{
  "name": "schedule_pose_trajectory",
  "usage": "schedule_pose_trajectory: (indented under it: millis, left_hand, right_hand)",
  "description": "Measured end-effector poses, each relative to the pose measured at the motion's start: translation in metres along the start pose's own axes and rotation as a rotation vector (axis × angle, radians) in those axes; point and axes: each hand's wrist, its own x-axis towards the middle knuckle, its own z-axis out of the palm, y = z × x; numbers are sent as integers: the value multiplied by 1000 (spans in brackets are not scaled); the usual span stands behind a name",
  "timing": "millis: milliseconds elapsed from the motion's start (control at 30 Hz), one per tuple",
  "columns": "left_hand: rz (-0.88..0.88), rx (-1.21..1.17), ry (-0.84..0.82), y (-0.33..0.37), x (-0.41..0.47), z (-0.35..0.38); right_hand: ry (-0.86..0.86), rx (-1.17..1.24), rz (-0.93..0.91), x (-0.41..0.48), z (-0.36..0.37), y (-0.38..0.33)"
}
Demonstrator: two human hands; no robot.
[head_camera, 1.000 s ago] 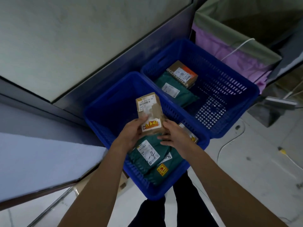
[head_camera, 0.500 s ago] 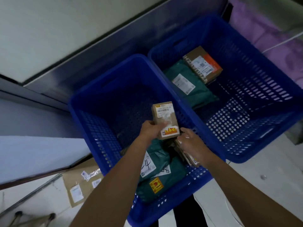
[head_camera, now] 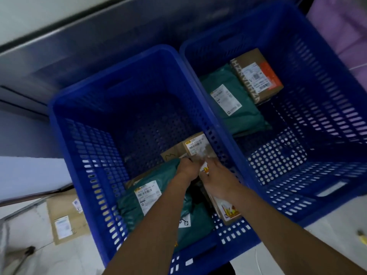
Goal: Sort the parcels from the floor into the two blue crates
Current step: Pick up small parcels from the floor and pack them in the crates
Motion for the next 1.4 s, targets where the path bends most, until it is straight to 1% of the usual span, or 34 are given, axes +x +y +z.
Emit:
schedule_pose_trajectory:
  millis: [67,200,300,433,567,700,867,933,1000,1133,1200,1300,1400]
  left_hand:
    - [5,85,-13,1,4,1]
    - [33,373,-21,5,8,2]
    - [33,455,-41,7,10,6]
    - [18,462,-56,10,5,7]
    - [66,439,-61,6,-11,1]
    - [72,321,-77,6,-42,-16]
    - [127,363,-60,10,-93,-57]
    - [134,425,-65,9,-112,-77]
    - [148,463,-74,9,-136,-97]
    - [166,438,-75,5,-184,-131]
    - [183,434,-84,-3,-206,-145]
    - [207,437,-93,-19,-235,-166]
    - [212,398,-89,-34,-266,-186]
  right_hand:
    - [-30,3,28,8,2,2]
    - [-86,-62,63,18,2,7]
    - [-83,-130,50,21,3,7]
    - [-23,-160,67,21,8,4]
    - [-6,-238,52,9,13,-6]
    - [-23,-200,87,-14,13,-31]
    - [3,-212,91,-53,8,-69]
    - [34,-207,110,-72,8,-83]
    - [63,-147,127,-94,11,-95]
    - [121,50,122,-138,19,-115]
    - [142,106,108,-159,26,-120]
    - [127,146,120,-189,39,-125]
    - [110,114,116,-213,49,-129]
